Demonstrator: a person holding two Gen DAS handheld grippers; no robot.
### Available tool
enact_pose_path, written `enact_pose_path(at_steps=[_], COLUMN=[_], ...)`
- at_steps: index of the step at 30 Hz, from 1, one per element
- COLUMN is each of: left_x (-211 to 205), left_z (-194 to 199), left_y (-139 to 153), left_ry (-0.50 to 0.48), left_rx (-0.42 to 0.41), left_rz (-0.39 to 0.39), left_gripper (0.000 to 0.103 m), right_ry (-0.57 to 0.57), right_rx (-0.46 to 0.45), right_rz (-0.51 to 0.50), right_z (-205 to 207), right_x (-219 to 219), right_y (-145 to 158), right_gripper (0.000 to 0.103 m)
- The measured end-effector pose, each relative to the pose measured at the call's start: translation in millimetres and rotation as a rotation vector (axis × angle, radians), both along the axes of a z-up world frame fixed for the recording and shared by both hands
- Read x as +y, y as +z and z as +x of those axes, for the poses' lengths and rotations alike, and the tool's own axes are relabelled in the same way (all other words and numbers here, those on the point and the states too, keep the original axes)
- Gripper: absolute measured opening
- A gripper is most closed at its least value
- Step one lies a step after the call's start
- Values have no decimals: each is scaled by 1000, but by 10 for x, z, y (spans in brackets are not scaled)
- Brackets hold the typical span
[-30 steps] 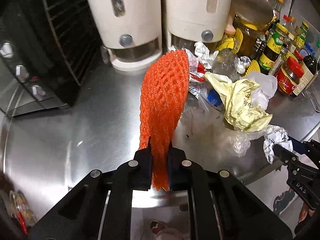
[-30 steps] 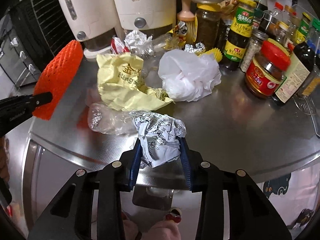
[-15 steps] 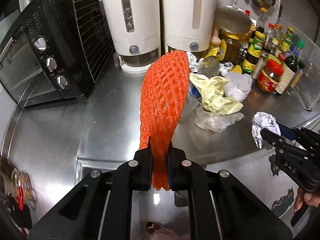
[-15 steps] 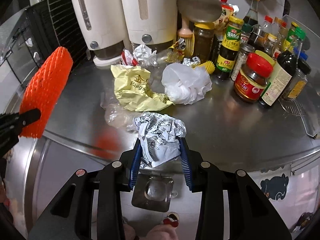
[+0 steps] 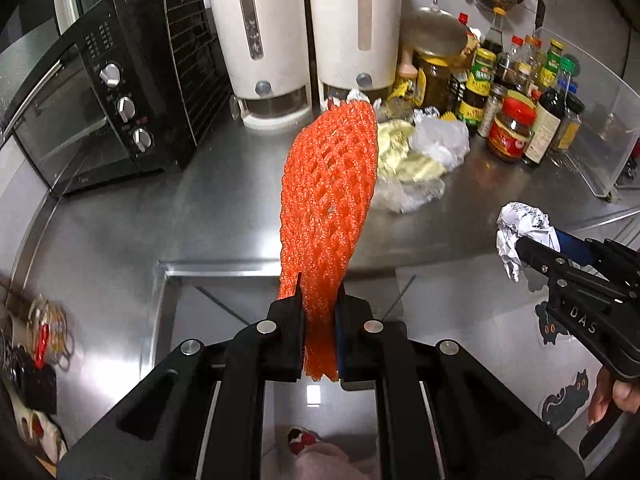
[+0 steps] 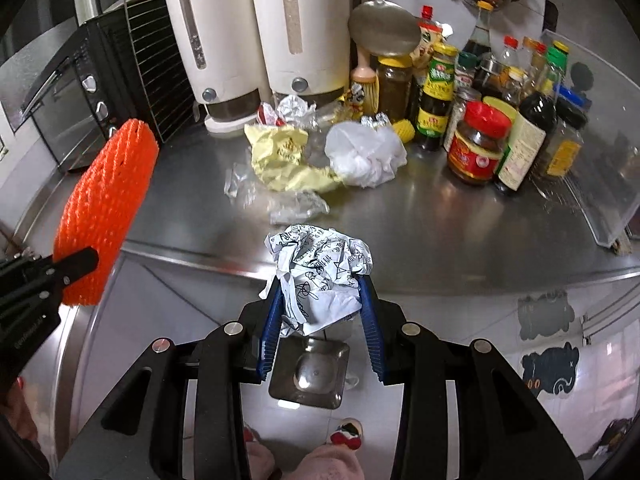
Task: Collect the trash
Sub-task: 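Carry the orange net and printed paper down over the floor trash bin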
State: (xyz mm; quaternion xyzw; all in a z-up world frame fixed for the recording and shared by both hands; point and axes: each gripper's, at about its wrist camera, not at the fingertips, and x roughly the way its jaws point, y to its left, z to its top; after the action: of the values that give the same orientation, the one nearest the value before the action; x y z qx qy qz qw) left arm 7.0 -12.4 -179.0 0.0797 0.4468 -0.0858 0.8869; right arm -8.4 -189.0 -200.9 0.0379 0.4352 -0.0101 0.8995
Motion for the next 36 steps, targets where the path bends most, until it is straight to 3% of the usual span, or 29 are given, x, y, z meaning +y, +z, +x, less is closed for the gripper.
enact_pose_path(at_steps=[16, 21, 26, 36], left_x=[-146, -121, -183, -346], left_z=[-237, -339, -375, -76], left_y=[-758, -1429, -2089, -2845], left_ry=[-5, -26, -57, -91], left_rx=[120, 260, 362, 510], left_rz=[36, -15, -9, -72], left_gripper=[10, 10, 10, 10], right_ry=[-5, -17, -28, -63], right_rx=[132, 198, 253, 376], right_rz=[22, 34, 67, 131], right_z=[-206, -205, -158, 149], right_x=[26, 6, -21, -93], right_y=[-710, -1179, -1685, -2521], right_gripper=[38, 38, 39, 39])
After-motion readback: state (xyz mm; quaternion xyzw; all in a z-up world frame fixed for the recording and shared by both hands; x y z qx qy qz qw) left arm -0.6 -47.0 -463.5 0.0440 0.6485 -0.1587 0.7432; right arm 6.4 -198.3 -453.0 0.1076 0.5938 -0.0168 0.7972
